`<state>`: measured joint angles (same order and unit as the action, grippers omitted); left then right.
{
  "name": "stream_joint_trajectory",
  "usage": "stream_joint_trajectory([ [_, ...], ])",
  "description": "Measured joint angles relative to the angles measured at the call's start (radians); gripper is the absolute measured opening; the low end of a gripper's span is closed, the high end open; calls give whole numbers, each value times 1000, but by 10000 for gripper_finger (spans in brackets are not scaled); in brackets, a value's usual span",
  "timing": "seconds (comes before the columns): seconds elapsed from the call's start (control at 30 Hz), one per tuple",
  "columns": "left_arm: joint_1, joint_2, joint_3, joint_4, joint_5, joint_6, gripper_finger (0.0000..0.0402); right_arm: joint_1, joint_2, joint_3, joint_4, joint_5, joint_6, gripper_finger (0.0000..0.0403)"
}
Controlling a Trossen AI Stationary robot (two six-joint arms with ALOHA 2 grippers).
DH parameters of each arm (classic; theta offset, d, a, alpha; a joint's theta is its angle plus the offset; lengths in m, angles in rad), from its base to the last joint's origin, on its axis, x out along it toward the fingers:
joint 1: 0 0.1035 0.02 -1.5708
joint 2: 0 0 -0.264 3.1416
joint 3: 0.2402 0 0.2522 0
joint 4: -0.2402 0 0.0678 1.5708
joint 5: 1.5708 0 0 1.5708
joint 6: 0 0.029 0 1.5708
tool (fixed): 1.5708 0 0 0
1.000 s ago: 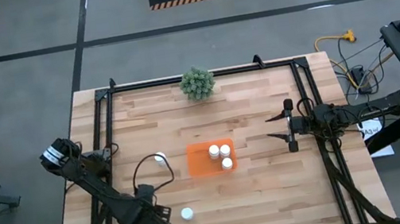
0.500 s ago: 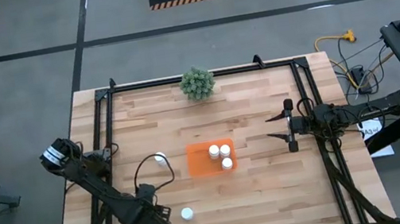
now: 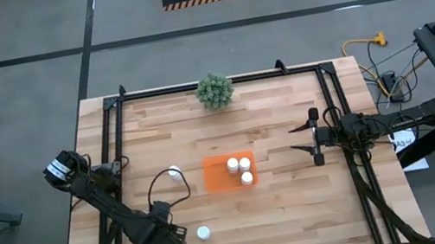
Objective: Pick and place pill bottles into a basket
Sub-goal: Put the white medicine bottle into the orange bin
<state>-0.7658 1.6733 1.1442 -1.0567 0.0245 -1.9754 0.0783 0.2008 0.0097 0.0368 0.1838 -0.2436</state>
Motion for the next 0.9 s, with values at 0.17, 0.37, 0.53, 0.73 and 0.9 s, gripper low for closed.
stream_joint_trajectory([
  [0.17, 0, -13, 2, 3, -3, 4, 142, 0, 0, 0, 0, 0, 0, 226],
  [0.37, 8, -35, 20, 2, 0, 56, 142, 0, 0, 0, 0, 0, 0, 226],
  [0.53, 43, -39, 58, 0, -3, 150, 142, 0, 0, 0, 0, 0, 0, 226],
  [0.73, 127, -39, 103, -21, -4, 295, 142, 0, 0, 0, 0, 0, 0, 226],
  [0.9, 223, -39, 165, -91, -5, 434, 142, 0, 0, 0, 0, 0, 0, 226],
])
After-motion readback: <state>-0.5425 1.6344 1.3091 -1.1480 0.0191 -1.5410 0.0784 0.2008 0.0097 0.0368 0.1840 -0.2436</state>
